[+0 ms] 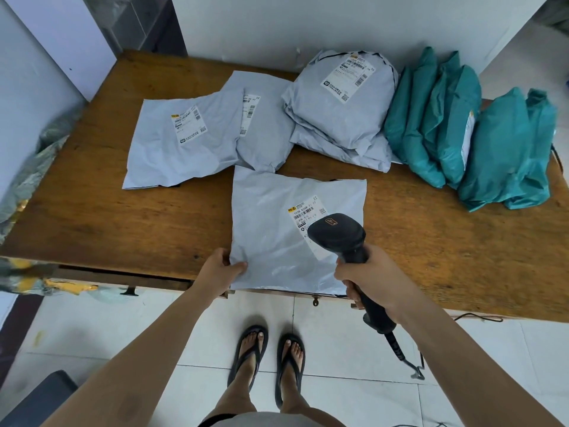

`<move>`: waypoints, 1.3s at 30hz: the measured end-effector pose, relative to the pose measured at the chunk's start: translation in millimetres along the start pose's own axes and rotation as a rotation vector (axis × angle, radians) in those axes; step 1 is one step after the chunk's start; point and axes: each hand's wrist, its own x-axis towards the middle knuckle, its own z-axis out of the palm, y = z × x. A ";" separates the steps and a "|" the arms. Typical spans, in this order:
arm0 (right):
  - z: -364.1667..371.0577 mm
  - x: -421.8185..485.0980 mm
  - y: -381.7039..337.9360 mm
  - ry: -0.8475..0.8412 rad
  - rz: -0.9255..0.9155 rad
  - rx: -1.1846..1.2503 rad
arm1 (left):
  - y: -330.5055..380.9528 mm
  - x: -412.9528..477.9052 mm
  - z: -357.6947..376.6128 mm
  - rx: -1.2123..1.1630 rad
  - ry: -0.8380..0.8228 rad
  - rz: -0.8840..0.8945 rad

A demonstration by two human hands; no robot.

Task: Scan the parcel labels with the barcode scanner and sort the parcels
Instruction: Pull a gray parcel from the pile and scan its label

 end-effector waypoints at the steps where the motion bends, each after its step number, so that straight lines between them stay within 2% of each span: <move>1: 0.0 -0.1 -0.2 -0.002 -0.003 -0.008 | 0.6 0.6 -0.1 -0.002 -0.003 -0.008; 10: -0.2 2.6 -1.3 -0.003 -0.012 -0.057 | 2.7 3.4 0.6 -0.043 -0.029 -0.047; 19: 1.2 -2.7 -1.9 -0.010 -0.004 -0.073 | 0.5 2.3 0.5 0.044 -0.017 0.007; 39: 2.8 -12.7 -4.3 0.004 -0.025 -0.087 | 3.1 -3.8 -2.2 0.043 -0.041 0.003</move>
